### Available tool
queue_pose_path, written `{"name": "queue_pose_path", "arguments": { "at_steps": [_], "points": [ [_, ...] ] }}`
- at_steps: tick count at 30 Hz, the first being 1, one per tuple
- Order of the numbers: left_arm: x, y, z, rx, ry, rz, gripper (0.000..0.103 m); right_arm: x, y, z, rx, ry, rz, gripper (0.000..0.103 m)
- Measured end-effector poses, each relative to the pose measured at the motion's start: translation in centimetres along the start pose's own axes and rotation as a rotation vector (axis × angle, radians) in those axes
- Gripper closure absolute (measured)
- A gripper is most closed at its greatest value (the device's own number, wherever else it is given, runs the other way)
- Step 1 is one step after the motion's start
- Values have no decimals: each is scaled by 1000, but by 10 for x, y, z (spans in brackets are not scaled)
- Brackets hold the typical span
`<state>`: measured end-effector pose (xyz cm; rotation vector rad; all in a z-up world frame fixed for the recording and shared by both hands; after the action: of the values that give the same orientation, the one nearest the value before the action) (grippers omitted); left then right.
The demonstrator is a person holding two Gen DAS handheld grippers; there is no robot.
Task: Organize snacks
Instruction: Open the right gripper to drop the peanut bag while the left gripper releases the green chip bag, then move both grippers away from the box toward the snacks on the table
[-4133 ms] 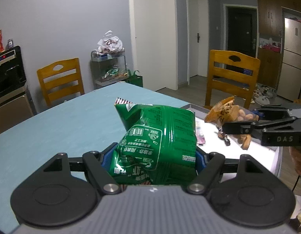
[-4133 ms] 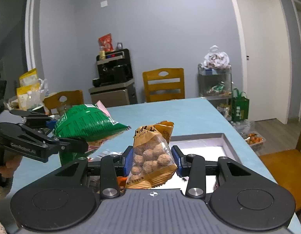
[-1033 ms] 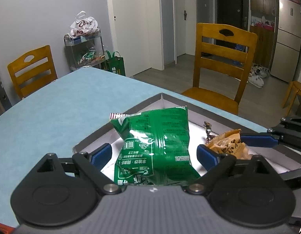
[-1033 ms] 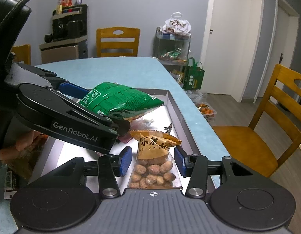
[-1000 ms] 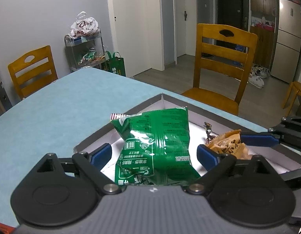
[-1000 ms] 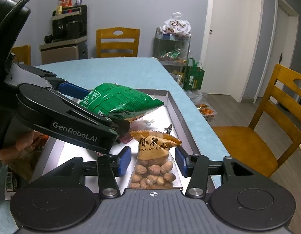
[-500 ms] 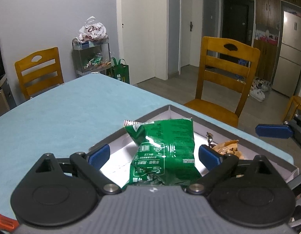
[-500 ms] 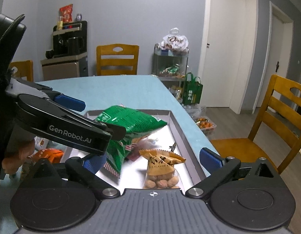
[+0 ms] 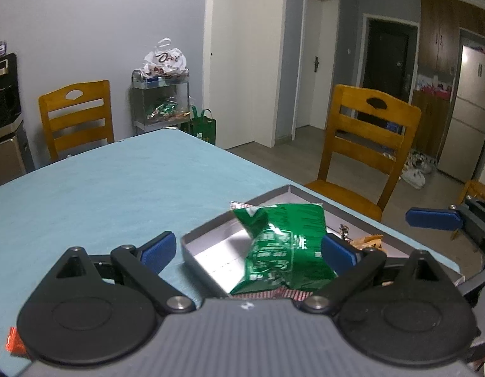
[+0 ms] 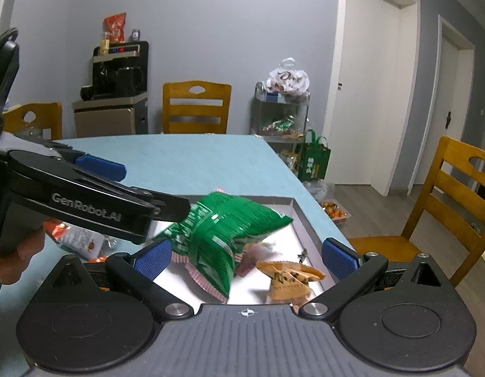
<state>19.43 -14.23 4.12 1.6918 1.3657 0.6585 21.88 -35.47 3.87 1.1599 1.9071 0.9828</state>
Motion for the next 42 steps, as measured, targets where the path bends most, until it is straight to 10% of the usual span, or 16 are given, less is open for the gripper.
{"name": "queue_pose_path", "arguments": {
  "at_steps": [42],
  "points": [
    [158,-31,-147,-111,249,-184,2,89,42,-35,-141,106,-133,0]
  ]
}}
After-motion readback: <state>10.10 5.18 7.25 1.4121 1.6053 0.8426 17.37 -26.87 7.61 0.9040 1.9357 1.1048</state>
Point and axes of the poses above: each gripper's, at about its wrist camera, not at the fingertips, and z roughly the way its jaws point, x to its left, y to its top, the point moved 4 cm from there along z, roughly the way its jaws point, and after that the axes turned 3 degrees about -z, right-handed, at the moved point
